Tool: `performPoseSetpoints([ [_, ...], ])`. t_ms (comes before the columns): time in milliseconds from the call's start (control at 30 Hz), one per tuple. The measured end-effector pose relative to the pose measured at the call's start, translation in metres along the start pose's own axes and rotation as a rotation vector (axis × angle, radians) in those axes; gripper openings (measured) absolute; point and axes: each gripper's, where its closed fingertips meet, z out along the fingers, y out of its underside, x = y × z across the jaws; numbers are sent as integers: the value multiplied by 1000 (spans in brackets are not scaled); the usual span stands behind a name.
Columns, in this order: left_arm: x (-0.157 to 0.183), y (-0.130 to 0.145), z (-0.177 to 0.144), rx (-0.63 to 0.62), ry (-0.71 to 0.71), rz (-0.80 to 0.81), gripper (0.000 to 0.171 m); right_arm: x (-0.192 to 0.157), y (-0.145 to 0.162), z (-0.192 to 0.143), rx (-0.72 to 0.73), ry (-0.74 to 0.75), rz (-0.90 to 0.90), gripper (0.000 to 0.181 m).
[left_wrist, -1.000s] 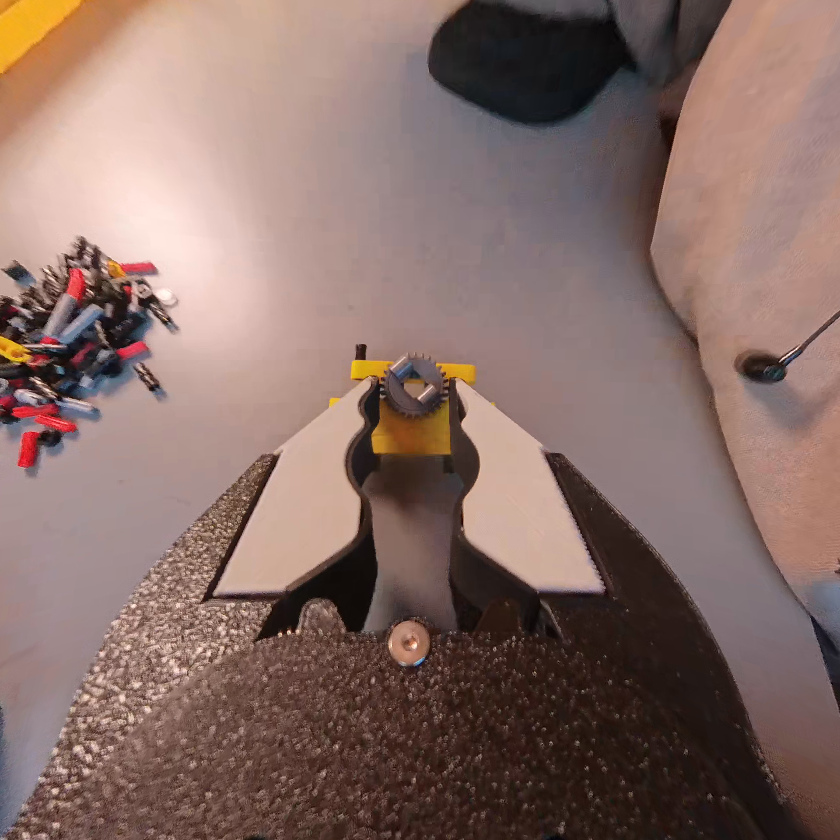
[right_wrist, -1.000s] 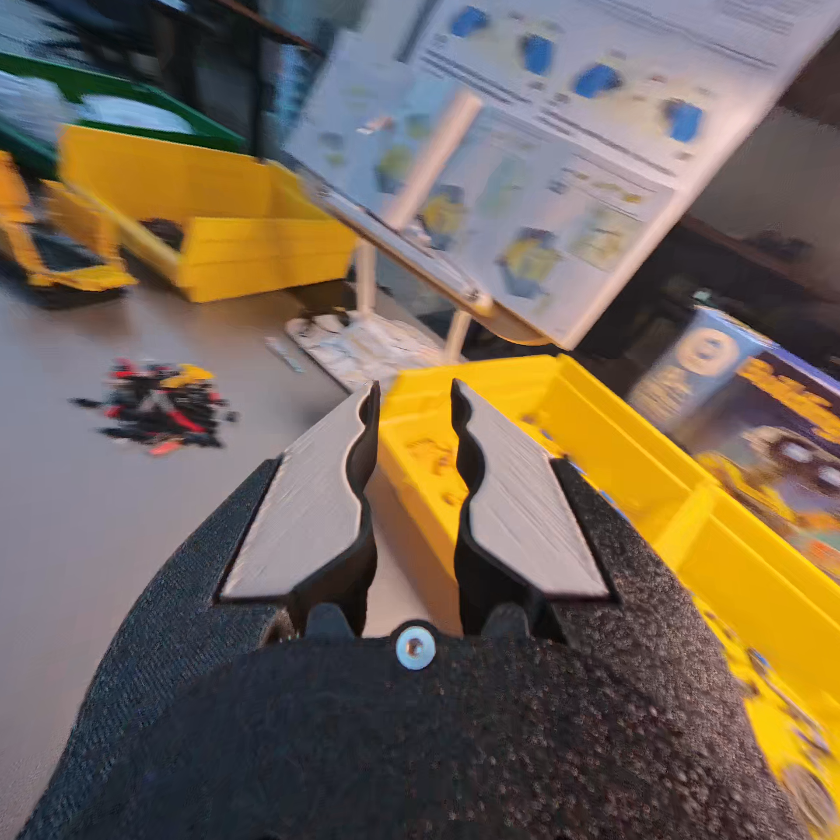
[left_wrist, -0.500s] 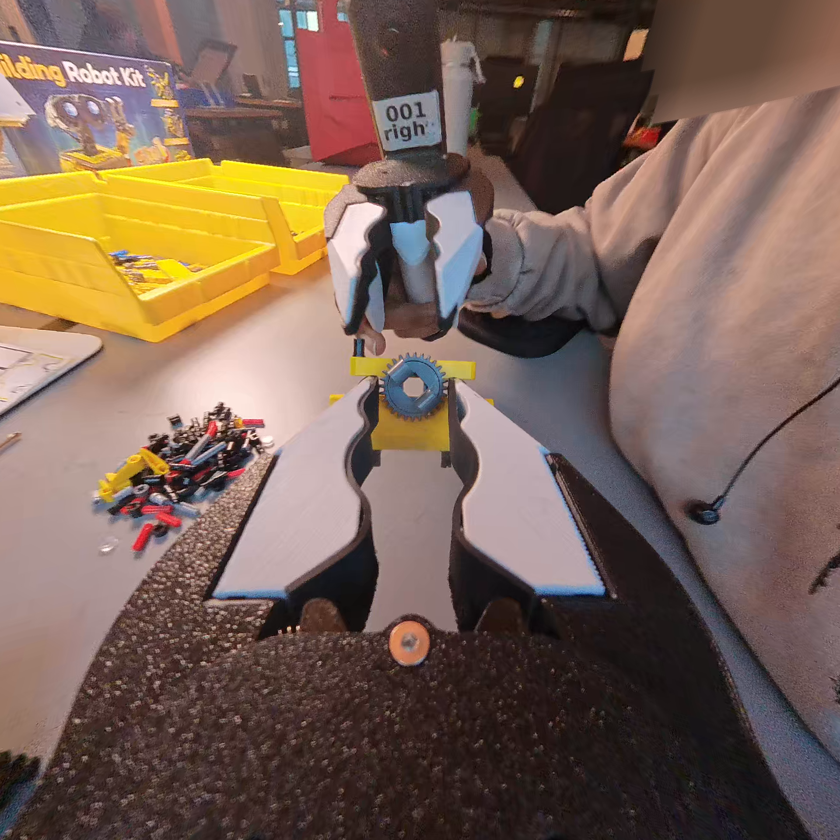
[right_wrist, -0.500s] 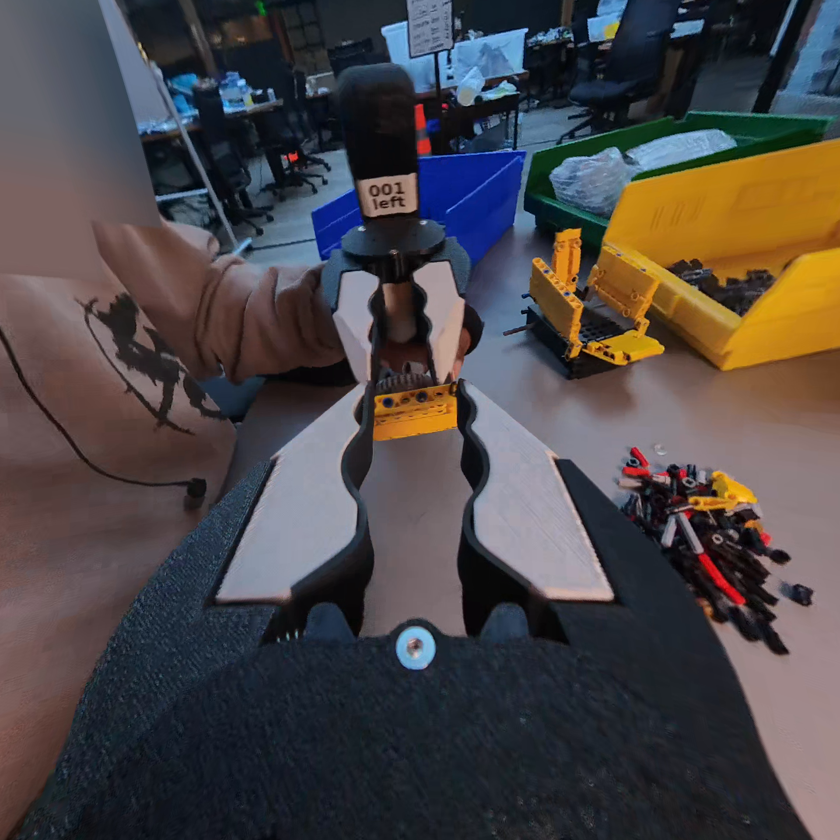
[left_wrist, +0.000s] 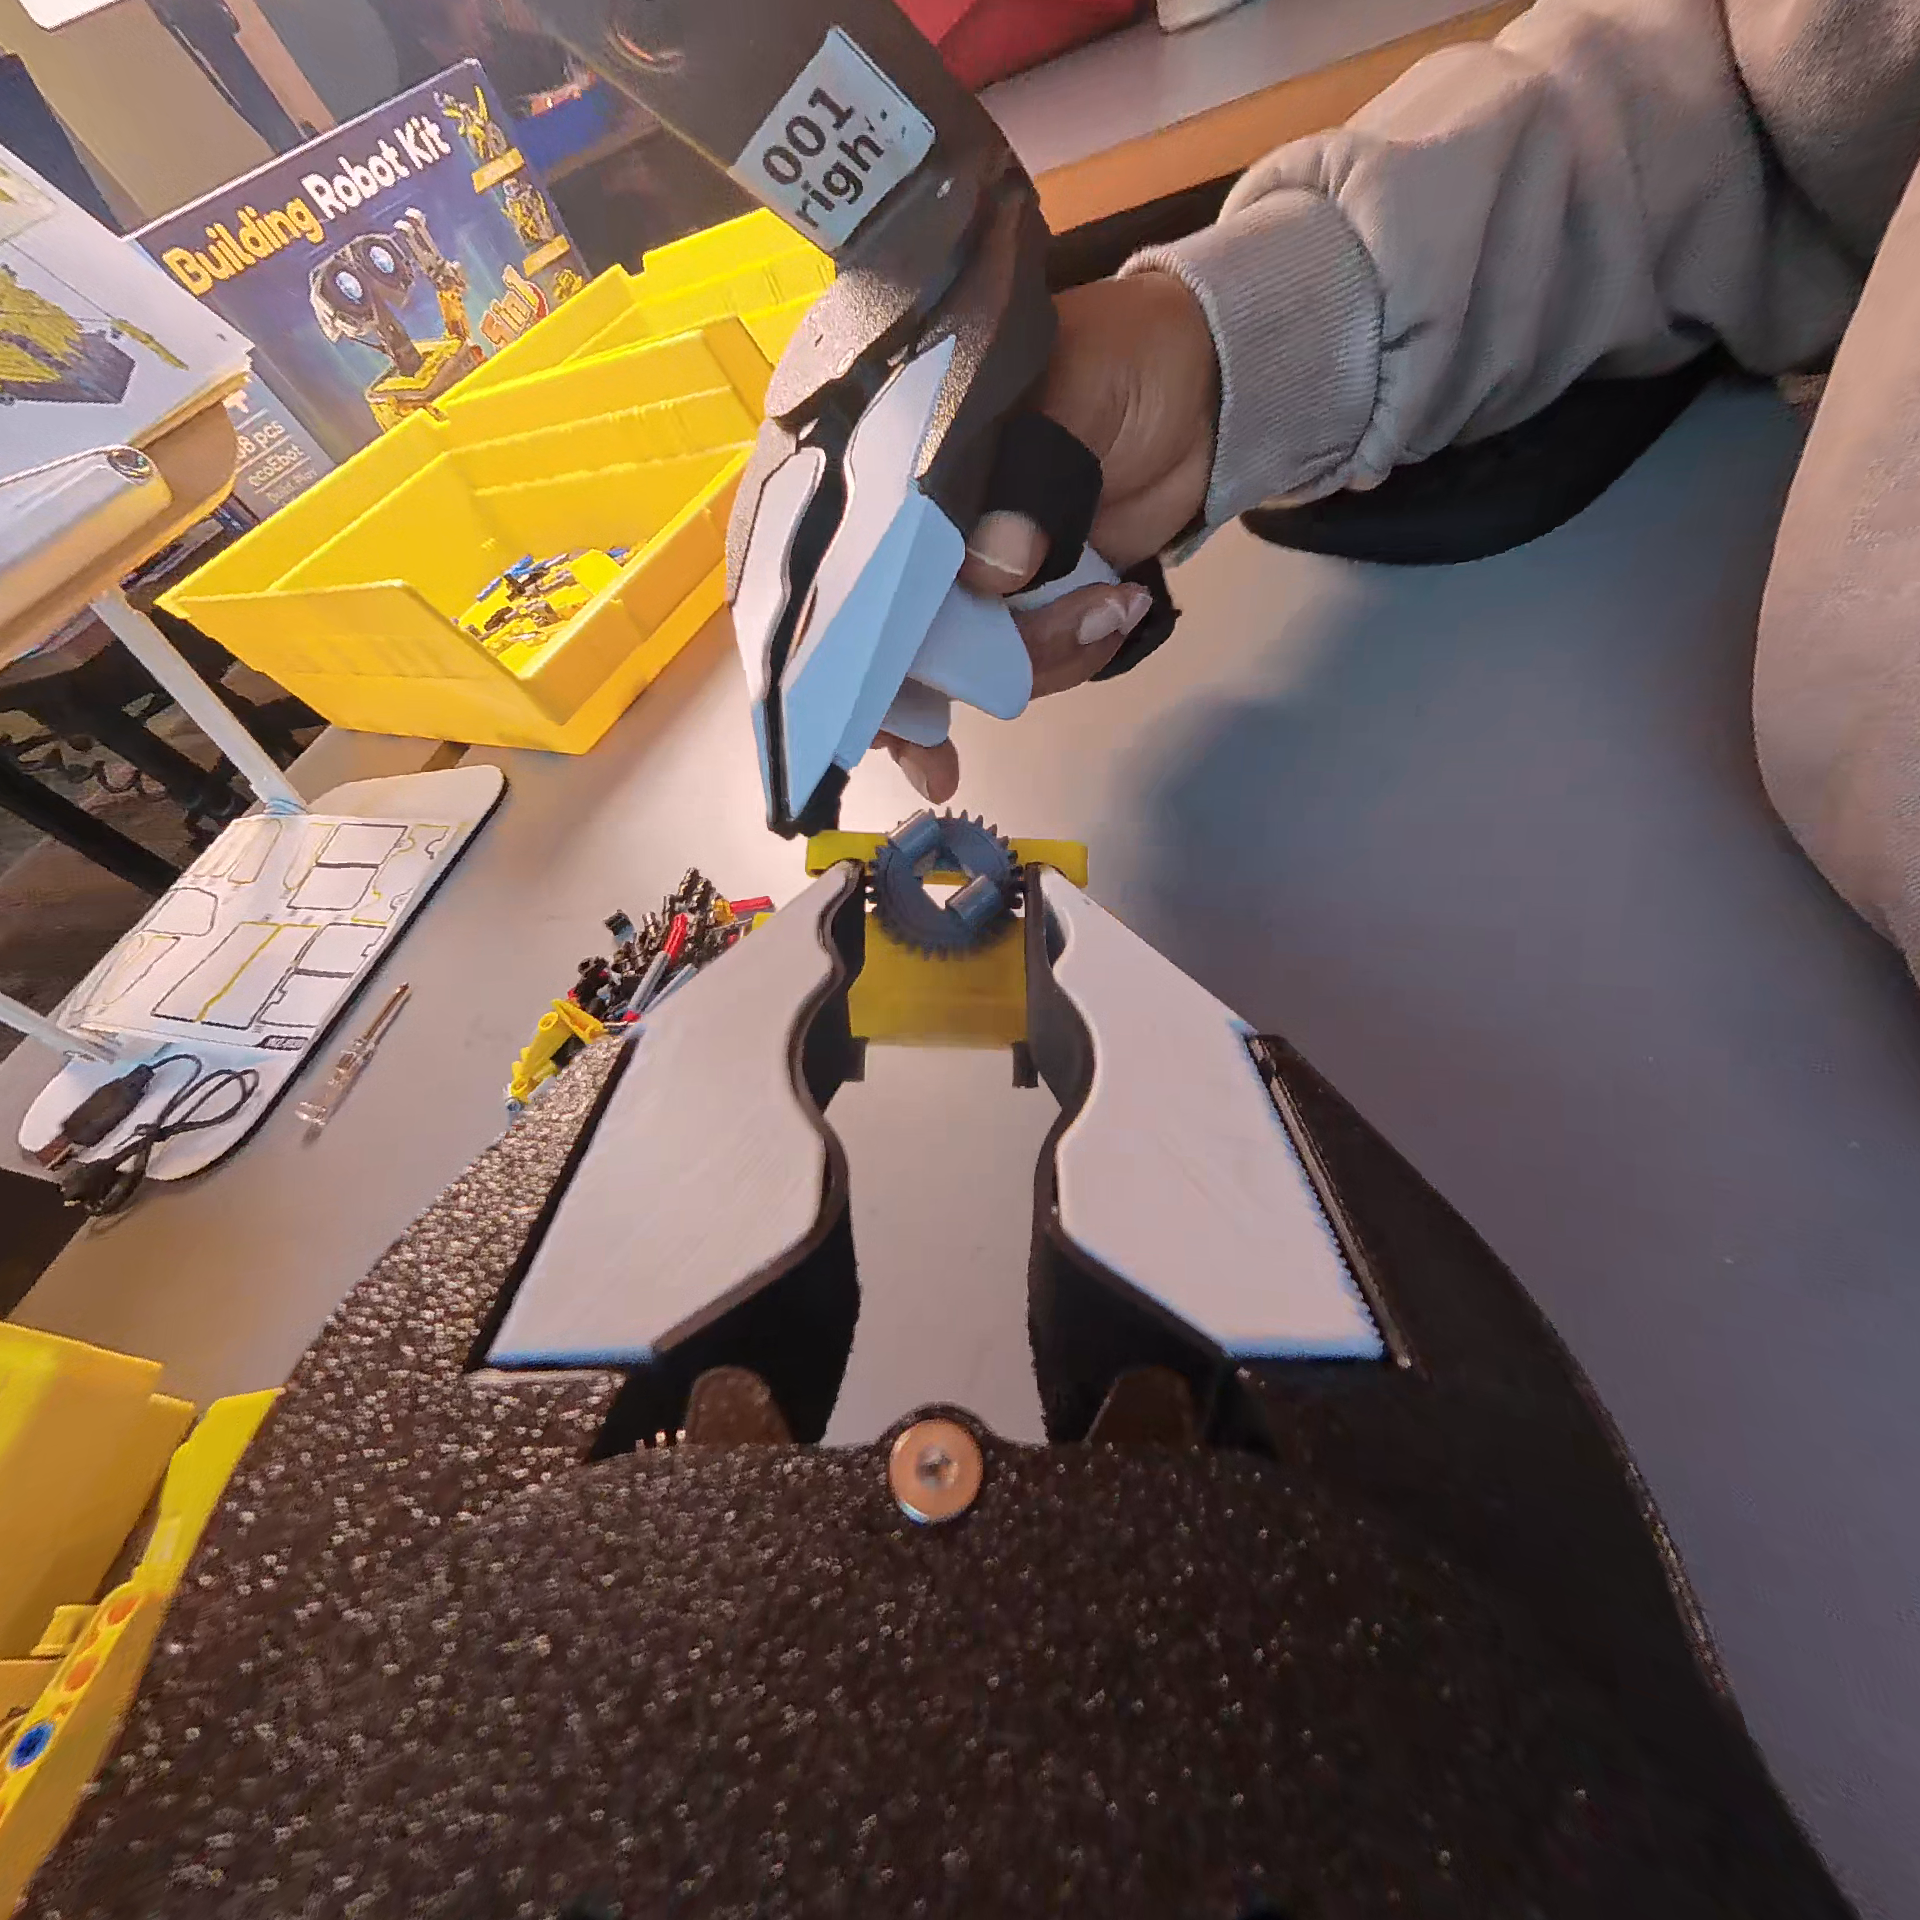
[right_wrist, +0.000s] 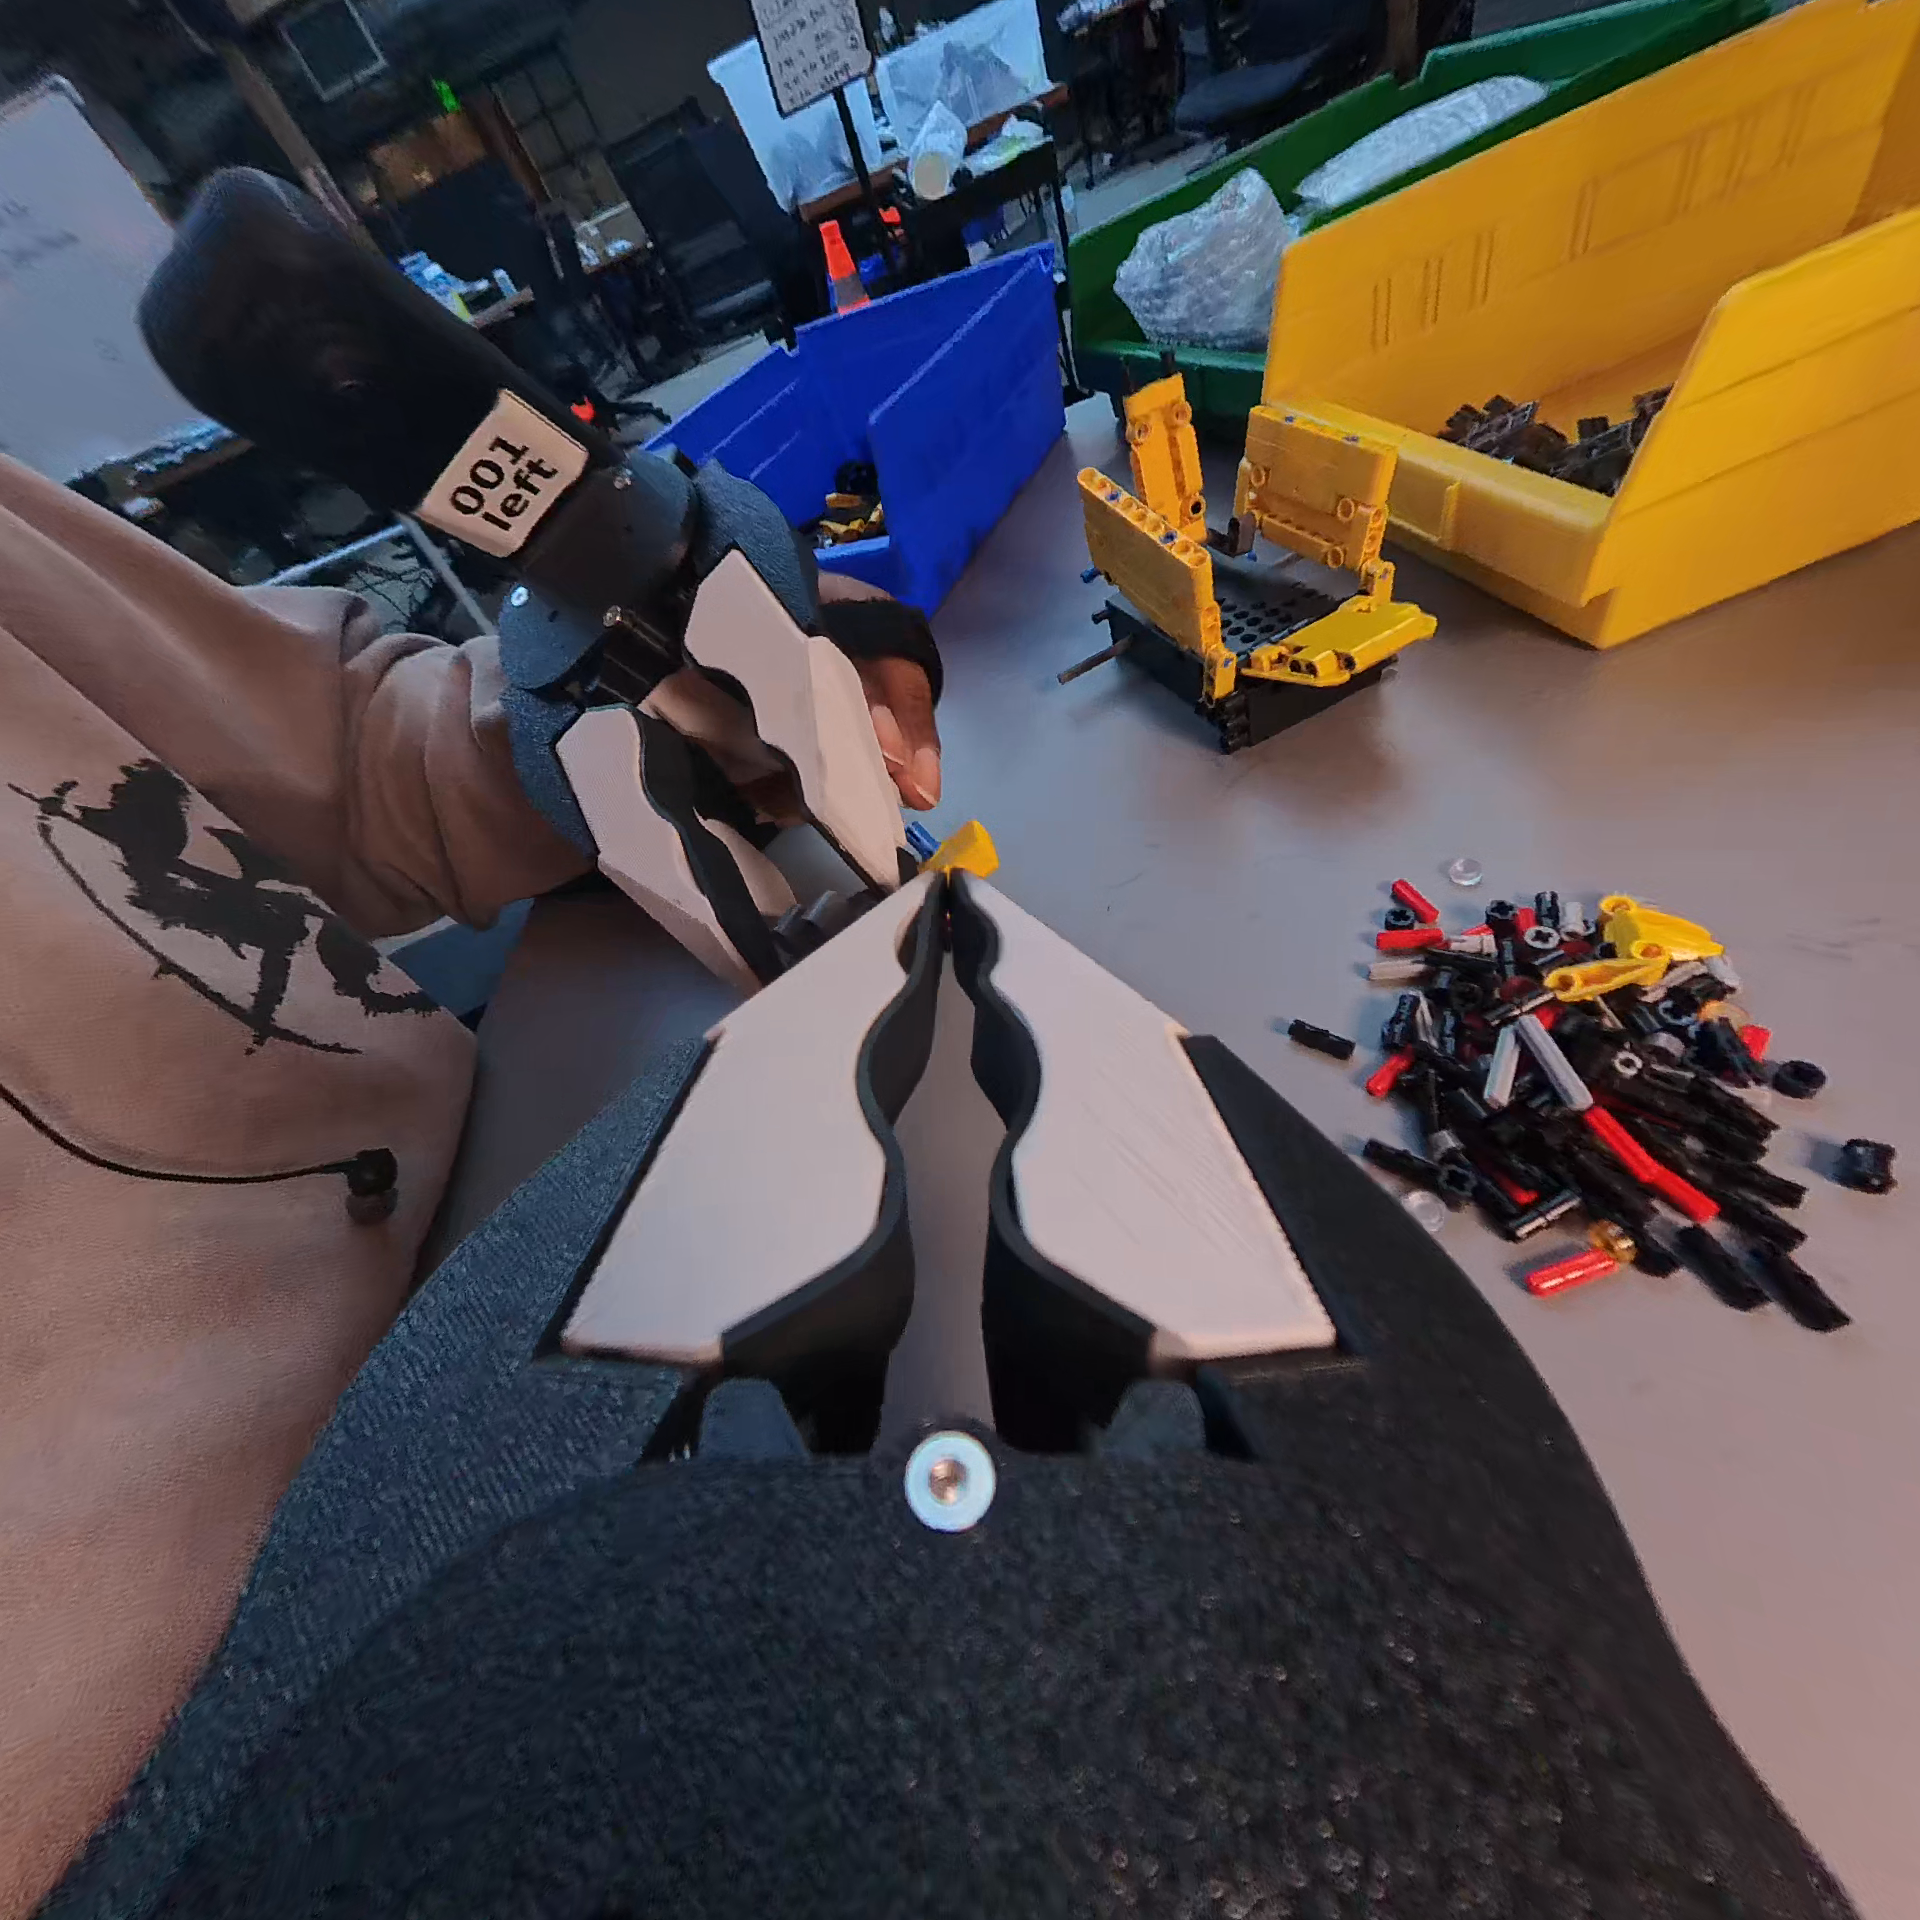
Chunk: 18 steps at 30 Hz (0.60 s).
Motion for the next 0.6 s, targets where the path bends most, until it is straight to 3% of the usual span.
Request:
performPoseSetpoints([
  [133,-7,-27,-17,188,66,-190,31,-11,-11,-9,48,-59,-126,0],
  [200,-17,-28,-23,218,66,-270,28,-15,-9,-10,47,-71,-161,0],
  [300,-18,-1,-15,79,107,-370,30,-4,2,-6,-17,-29,-156,0],
  [400,-4,18,-6,-31,167,-372,33,9,17,-10,-122,29,-166,2],
  [500,7,33,2,-133,188,-350,35,9,37,-18,-268,10,-148,27],
  [600,17,51,7,-246,224,-378,41,5,62,-23,-411,-15,-191,36],
])
